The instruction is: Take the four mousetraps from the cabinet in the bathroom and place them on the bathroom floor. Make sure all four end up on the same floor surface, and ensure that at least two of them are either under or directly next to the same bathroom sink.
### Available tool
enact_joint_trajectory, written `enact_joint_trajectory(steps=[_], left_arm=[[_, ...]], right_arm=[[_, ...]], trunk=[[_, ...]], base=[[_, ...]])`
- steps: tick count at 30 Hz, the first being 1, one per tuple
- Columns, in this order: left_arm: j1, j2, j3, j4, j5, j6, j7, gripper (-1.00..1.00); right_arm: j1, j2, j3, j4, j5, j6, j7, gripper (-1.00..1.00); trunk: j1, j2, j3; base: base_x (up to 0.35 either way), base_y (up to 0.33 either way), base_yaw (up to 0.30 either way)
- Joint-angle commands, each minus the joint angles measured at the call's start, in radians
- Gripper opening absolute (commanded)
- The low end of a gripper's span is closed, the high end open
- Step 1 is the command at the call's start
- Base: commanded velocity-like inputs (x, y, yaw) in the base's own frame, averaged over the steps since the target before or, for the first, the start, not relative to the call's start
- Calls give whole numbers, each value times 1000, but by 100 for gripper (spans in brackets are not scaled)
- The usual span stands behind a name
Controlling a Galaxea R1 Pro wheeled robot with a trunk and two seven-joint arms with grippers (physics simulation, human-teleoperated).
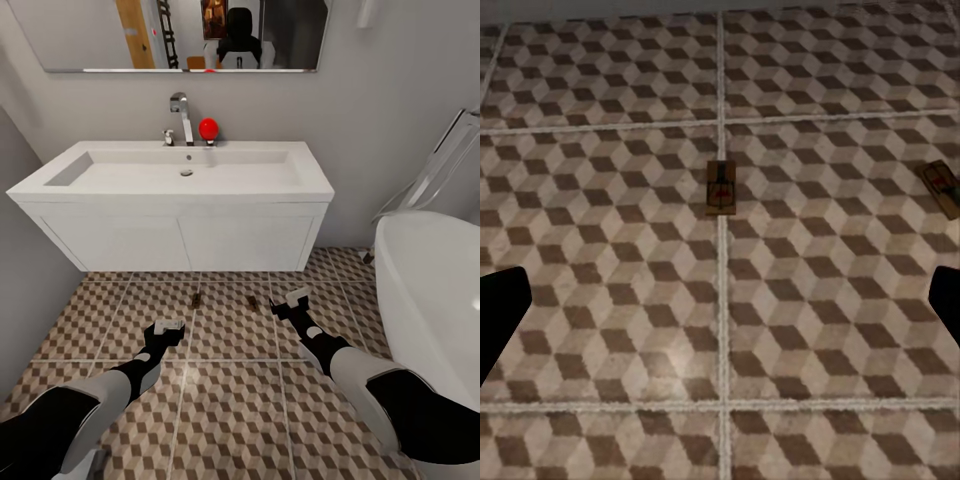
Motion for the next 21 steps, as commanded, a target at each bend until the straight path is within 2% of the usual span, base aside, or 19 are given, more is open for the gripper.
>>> enact_joint_trajectory(steps=[1, 21], left_arm=[[-1, -1, -9, 4, 5, -6, 2, 100], [-1, -1, -9, 4, 5, -5, 2, 100]], right_arm=[[-1, 0, 0, 1, 9, -2, -6, 100], [-1, 0, 0, 1, 9, -2, -6, 100]], trunk=[[-4, 7, 3], [-81, 147, 91]], base=[[0, 0, 0], [0, 0, 0]])
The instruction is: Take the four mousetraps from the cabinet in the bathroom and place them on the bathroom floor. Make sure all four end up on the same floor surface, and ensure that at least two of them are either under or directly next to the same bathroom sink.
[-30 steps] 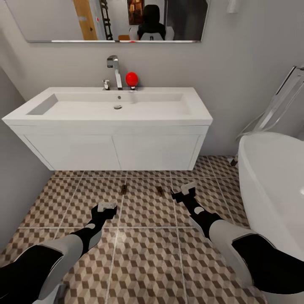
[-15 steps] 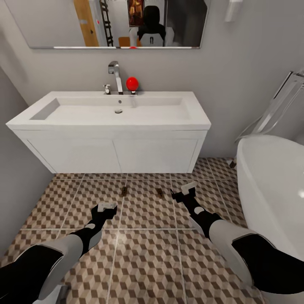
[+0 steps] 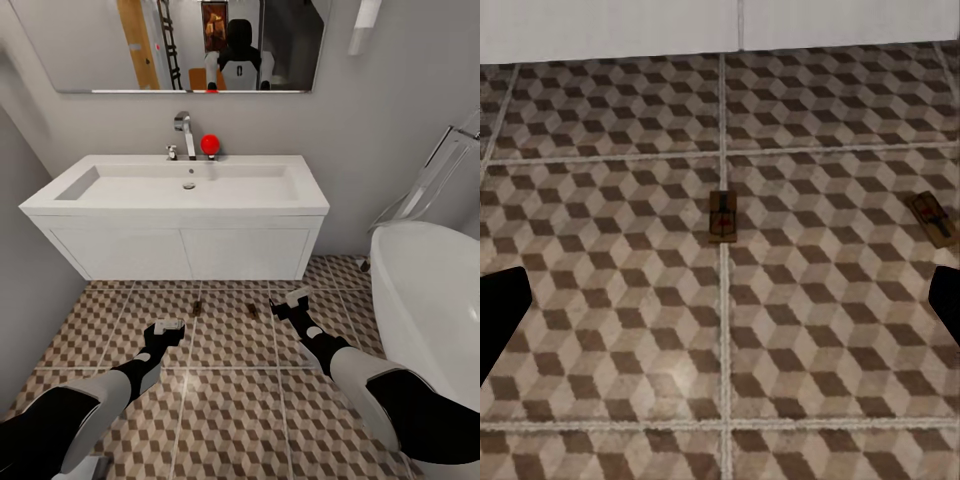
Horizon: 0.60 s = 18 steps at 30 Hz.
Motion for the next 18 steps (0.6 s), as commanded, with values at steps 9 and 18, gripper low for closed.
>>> enact_joint_trajectory(steps=[9, 18], left_arm=[[-1, -1, -9, 4, 5, -6, 2, 100], [-1, -1, -9, 4, 5, -6, 2, 100]], right_arm=[[-1, 0, 1, 1, 9, -2, -6, 100], [-1, 0, 0, 2, 9, -2, -6, 100]], trunk=[[-35, 63, 42], [-69, 126, 85]], base=[[0, 0, 0], [0, 0, 0]])
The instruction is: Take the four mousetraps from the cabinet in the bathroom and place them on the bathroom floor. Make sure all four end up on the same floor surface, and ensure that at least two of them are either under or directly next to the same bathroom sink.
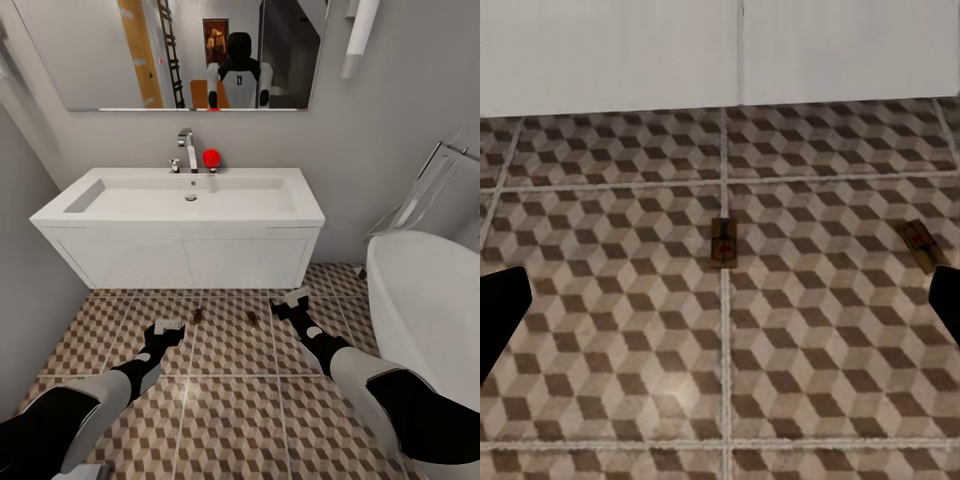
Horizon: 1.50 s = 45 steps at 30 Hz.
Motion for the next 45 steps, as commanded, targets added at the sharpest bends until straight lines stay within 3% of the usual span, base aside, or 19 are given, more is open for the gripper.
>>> enact_joint_trajectory(steps=[1, 23, 45], left_arm=[[-1, 0, -9, 4, 5, -6, 2, 100], [-1, -1, -9, 4, 5, -6, 2, 100], [-1, -2, -9, 4, 5, -6, 1, 100]], right_arm=[[-1, 0, 0, 1, 9, -2, -6, 100], [0, 0, 0, 1, 9, -2, -5, 100], [40, 1, -1, 0, 9, -2, -6, 100]], trunk=[[-4, 7, 4], [-88, 161, 96], [-173, 315, 200]], base=[[0, 0, 0], [0, 0, 0], [0, 0, 0]])
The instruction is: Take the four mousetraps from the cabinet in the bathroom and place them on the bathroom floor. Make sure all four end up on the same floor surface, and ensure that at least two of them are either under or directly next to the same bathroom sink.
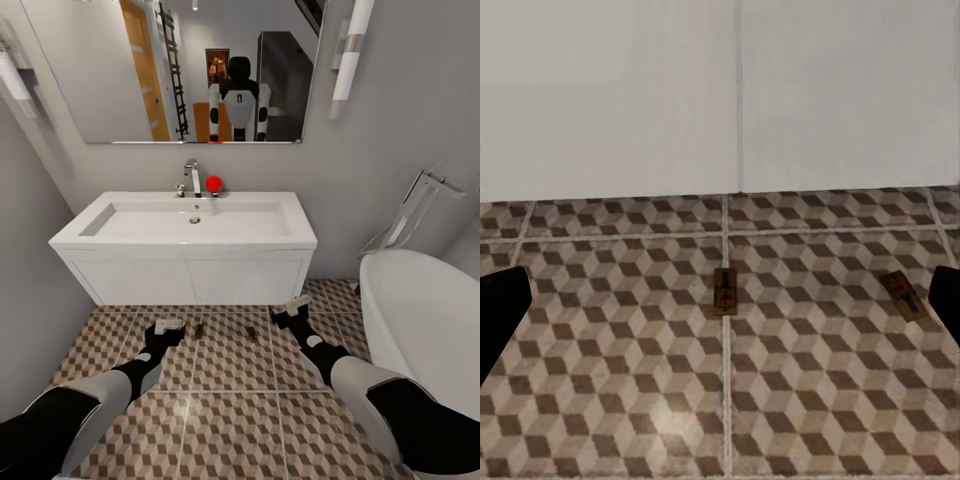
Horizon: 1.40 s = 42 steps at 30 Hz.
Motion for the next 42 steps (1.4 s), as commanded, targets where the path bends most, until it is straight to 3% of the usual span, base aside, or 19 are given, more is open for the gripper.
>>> enact_joint_trajectory(steps=[1, 42], left_arm=[[-2, -1, -8, 4, 5, -6, 2, 100], [0, -6, -9, 4, 5, -4, 2, 100]], right_arm=[[-1, 0, 0, 1, 9, -2, -6, 100], [-1, 1, 1, 2, 9, -2, -6, 100]], trunk=[[-4, 7, 4], [-161, 294, 189]], base=[[0, 0, 0], [0, 0, 0]])
